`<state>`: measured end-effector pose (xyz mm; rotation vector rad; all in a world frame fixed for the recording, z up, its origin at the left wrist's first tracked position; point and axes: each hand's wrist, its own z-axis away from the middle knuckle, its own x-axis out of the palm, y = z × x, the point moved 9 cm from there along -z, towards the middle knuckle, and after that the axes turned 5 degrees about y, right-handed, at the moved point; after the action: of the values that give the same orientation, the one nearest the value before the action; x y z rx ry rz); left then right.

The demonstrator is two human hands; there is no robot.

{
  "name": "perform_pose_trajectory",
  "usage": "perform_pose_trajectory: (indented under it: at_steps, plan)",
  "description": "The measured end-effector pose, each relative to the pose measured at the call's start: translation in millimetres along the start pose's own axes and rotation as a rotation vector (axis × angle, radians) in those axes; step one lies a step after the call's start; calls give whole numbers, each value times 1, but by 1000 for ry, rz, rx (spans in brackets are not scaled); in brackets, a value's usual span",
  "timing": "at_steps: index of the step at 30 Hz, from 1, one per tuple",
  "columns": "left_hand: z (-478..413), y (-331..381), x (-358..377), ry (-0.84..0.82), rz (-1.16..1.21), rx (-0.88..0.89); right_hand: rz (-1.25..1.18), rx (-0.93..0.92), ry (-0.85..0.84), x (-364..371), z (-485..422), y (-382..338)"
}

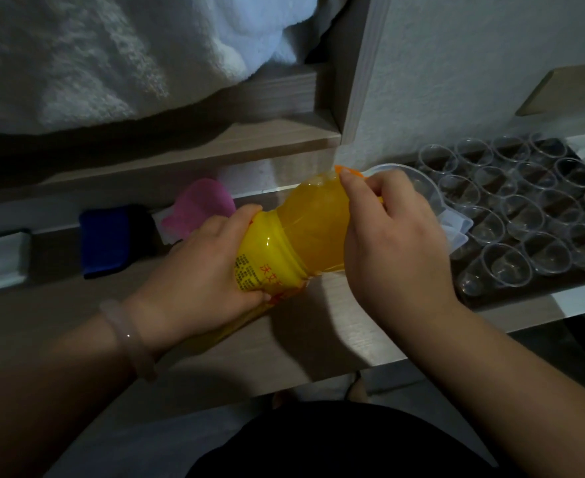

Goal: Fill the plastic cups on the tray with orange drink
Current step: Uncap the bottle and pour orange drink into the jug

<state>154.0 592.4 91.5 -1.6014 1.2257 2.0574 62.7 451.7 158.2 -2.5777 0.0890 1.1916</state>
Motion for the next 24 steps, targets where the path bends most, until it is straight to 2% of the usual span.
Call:
perform_pose_trajectory:
  at_steps: [24]
  plan:
    - [-6,-4,-11,-20,-85,-11,-19,28,6,8,1,5]
